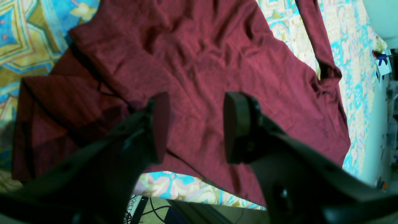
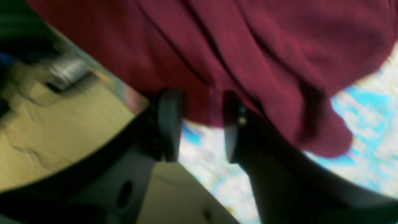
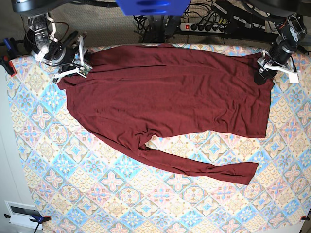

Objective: Layout the t-shirt on the table in an organized manner, then fold the t-shirt properly
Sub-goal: 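Release the collar corner with the right gripper and move it along the collar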

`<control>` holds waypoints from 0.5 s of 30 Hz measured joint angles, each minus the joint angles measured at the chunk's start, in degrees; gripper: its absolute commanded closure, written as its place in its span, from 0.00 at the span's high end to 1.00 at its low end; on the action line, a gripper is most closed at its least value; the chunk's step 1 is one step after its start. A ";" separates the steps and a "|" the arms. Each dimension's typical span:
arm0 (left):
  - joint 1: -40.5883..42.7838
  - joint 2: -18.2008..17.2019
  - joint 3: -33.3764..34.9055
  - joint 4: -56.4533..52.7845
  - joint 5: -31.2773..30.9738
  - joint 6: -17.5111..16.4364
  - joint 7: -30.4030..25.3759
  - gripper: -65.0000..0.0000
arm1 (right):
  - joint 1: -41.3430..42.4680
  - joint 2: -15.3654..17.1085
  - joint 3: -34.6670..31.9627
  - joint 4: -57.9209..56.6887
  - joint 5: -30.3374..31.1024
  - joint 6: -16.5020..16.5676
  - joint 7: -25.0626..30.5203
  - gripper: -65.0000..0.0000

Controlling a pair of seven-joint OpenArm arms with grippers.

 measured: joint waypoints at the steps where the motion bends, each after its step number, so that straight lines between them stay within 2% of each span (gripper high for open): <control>1: 0.00 0.00 0.00 0.00 0.00 0.02 0.00 0.42 | 0.02 0.22 -0.55 0.00 -1.62 0.00 0.35 0.44; 3: 0.00 0.00 0.00 0.00 0.00 0.00 0.02 0.42 | 0.04 0.46 -2.51 0.09 -4.70 -0.17 0.44 0.48; 8: 0.00 -0.02 0.00 0.00 0.02 0.04 -0.07 0.42 | 0.26 2.23 -8.22 0.17 -6.34 -0.02 0.85 0.44; 15: 0.00 0.00 0.00 0.00 0.02 0.02 -0.07 0.42 | 0.48 2.51 -8.72 0.17 -6.47 0.00 0.87 0.43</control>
